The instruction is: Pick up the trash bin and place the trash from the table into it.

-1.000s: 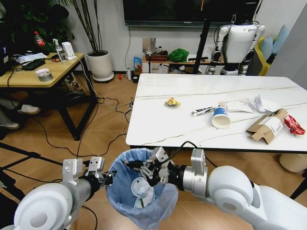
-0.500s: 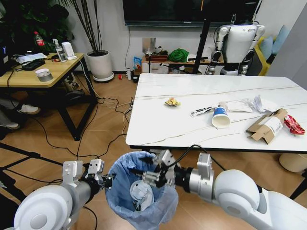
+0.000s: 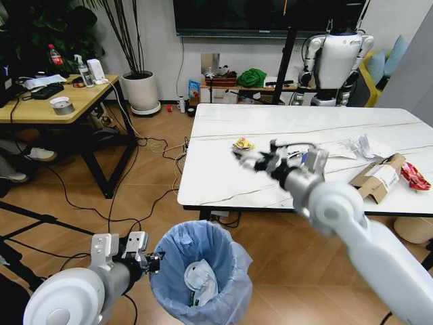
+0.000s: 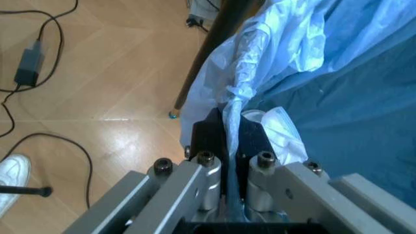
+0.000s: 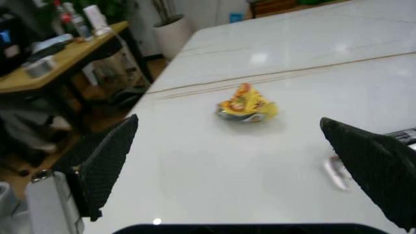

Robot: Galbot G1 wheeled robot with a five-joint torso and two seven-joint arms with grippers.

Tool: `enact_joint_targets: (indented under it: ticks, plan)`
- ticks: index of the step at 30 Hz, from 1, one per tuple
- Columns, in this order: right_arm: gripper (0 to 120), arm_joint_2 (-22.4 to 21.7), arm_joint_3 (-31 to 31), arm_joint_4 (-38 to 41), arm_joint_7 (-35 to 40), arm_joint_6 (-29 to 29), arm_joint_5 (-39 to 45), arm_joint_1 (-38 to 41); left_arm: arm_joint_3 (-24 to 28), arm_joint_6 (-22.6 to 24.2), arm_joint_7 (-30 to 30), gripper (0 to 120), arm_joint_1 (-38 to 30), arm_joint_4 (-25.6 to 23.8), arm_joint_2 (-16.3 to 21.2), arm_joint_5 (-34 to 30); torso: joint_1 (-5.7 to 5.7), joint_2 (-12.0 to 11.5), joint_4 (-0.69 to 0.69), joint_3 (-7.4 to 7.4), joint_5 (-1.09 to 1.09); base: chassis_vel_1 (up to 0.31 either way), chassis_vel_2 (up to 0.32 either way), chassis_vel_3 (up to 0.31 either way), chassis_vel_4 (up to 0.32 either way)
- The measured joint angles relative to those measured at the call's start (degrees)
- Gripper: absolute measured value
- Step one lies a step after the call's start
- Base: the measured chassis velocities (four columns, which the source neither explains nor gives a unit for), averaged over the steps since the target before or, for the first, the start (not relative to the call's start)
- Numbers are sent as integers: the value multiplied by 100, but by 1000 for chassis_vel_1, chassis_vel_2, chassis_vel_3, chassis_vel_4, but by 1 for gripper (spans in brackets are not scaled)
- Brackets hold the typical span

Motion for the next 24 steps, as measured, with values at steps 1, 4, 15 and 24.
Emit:
enact_joint_targets:
  ticks: [1, 4, 15, 24]
  plan:
    - [100, 115, -71, -211, 165, 14, -2, 120, 4, 0, 0, 0, -4, 0, 10, 0, 0, 0, 1, 0, 0, 0, 0, 0, 0]
    - [100, 376, -216, -586, 501, 59, 90, 340, 13, 0, 5, 0, -8, 0, 12, -3, 0, 0, 0, 0, -2, 0, 0, 0, 0]
    - [100, 1451, -275, -2074, 1209, 392, 396, 999, 28, 0, 35, 0, -82, 1, 35, -73, 0, 0, 0, 0, -2, 0, 0, 0, 0]
    - [100, 1511, -192, -2506, 1025, 505, 258, 1197, 26, 0, 45, 0, -100, 3, 43, -91, -1, 0, 0, -1, -1, 0, 0, 0, 0]
